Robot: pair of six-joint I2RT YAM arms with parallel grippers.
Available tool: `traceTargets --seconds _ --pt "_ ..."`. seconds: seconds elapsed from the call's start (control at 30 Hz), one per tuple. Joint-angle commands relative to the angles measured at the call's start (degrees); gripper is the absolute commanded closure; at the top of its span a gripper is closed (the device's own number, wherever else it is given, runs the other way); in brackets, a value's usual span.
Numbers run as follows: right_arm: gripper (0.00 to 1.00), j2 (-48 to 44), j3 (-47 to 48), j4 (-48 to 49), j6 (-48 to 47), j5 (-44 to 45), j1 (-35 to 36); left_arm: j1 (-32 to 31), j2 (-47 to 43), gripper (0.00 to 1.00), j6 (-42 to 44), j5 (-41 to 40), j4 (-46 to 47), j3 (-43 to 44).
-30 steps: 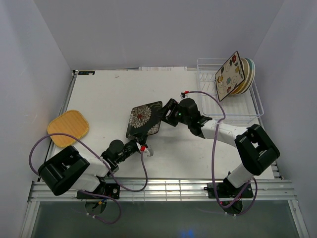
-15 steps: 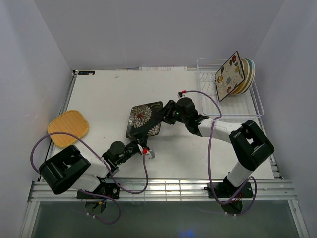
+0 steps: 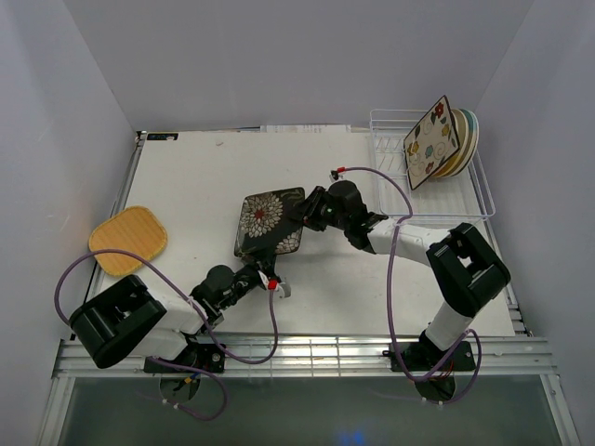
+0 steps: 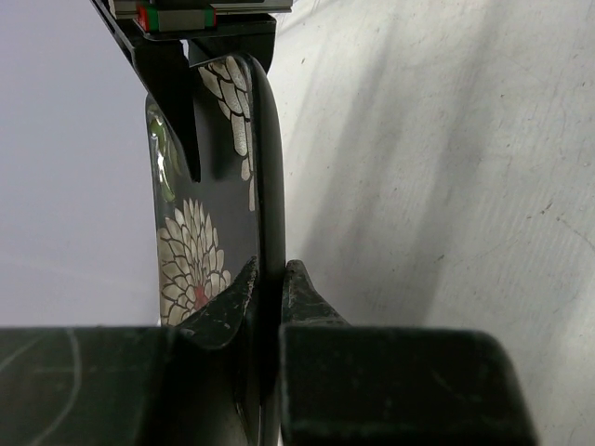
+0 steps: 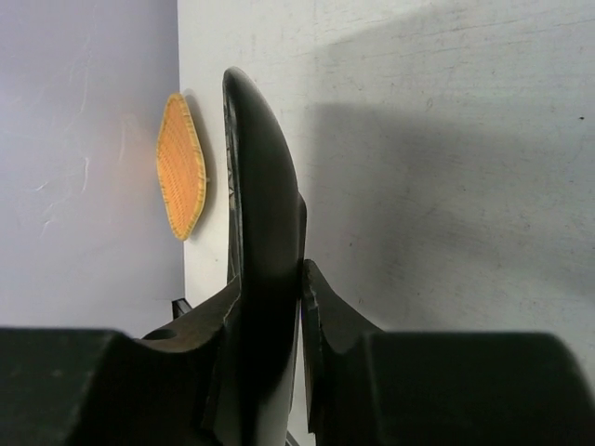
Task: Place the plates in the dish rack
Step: Pick up the plate from the corner of the board.
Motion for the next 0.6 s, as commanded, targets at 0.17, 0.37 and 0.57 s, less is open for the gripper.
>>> traceTargets --seconds 0.17,0.37,0.57 --pt "0.92 1.46 3.87 0.50 -0.46 0.41 1.01 -0.67 -4.14 0.96 2.11 -0.32 16.73 0.74" --pt "0.92 1.03 3.52 0.50 -0.54 1.38 0.93 -0.76 -3.96 0.66 2.02 -0.58 16.12 0.82" --pt "0.92 0.15 2.73 0.41 -0.72 2.52 0.84 -0.94 -5.01 0.41 0.88 -0.58 14.63 0.56"
